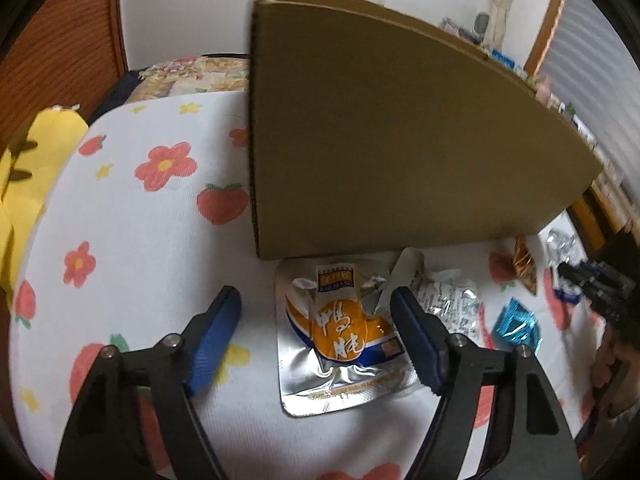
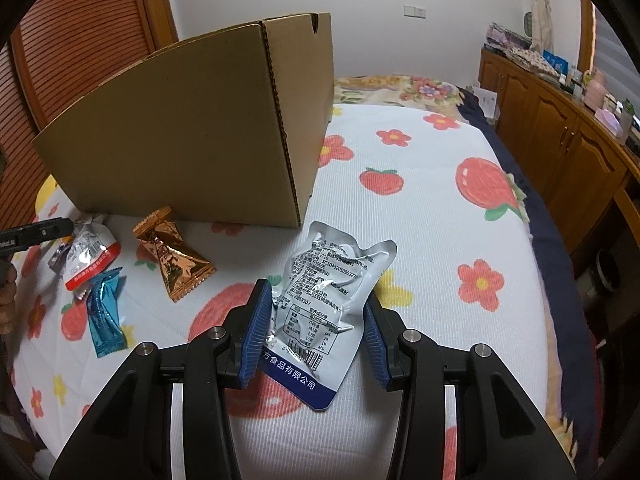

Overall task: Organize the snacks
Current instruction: 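Grasp the orange duck-neck pouch with the left tool while the right tool grasps the white pouch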

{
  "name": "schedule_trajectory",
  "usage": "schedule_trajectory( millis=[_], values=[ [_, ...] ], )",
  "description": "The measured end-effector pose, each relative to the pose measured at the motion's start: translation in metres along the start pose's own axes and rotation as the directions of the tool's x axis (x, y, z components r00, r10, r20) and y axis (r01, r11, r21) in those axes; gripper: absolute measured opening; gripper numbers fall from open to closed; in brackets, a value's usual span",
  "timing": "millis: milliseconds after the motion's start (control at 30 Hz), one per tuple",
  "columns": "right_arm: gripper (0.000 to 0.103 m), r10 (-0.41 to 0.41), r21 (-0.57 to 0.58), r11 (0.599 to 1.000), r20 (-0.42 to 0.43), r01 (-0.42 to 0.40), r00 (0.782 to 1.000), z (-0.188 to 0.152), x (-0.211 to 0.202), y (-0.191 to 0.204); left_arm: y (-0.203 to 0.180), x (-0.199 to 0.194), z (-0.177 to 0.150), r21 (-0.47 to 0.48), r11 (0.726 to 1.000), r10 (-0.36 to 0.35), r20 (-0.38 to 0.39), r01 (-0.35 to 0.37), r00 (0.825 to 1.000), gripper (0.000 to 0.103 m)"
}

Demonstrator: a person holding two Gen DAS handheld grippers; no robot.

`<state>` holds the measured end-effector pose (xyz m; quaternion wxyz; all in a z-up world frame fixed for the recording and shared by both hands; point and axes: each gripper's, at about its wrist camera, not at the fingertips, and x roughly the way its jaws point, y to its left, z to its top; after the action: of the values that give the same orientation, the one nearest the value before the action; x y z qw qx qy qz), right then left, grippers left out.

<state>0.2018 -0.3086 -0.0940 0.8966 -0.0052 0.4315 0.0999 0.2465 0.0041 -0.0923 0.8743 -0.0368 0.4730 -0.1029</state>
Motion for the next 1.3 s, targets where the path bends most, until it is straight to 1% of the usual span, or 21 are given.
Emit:
schedule_trajectory(
  millis=[67,233,300,467,567,733,933,1300],
  values=[
    [0.044,0.0,0.0,1.0,0.0,0.0,1.0,0.0,0.0,0.0,-0.004,0.001,-0.002,0.038,0.999,0.022,-0.005,-0.022,1.0,0.074],
    [0.044,0.0,0.0,1.0,0.0,0.0,1.0,0.0,0.0,0.0,-0.007,-0.001,-0.008,0.107,0.992,0.067,-0.006,-0.066,0.998,0.061],
    [0.044,0.0,0.0,1.0,0.0,0.0,1.0,0.0,0.0,0.0,-0.008,-0.003,-0.011,0.126,0.989,0.075,-0.003,-0.074,0.997,0.06],
    [0.044,0.0,0.0,1.0,0.0,0.0,1.0,0.0,0.0,0.0,-0.007,-0.008,-0.017,0.145,0.987,0.075,-0.005,-0.073,0.997,0.06],
    [0.044,0.0,0.0,1.0,0.0,0.0,1.0,0.0,0.0,0.0,-0.007,-0.011,-0.021,0.154,0.986,0.069,0.002,-0.068,0.998,0.058],
    [0.044,0.0,0.0,1.0,0.0,0.0,1.0,0.0,0.0,0.0,-0.006,-0.019,-0.033,0.16,0.986,0.031,0.018,-0.033,0.999,0.057],
    [0.044,0.002,0.001,1.0,0.0,-0.002,1.0,0.0,0.001,0.0,-0.01,-0.036,-0.054,0.152,0.988,0.011,0.063,-0.021,0.998,0.057],
    [0.044,0.002,0.002,1.0,0.0,-0.002,1.0,0.0,0.001,0.0,-0.007,-0.062,-0.059,0.129,0.992,-0.008,0.149,-0.011,0.989,0.057]
  ],
)
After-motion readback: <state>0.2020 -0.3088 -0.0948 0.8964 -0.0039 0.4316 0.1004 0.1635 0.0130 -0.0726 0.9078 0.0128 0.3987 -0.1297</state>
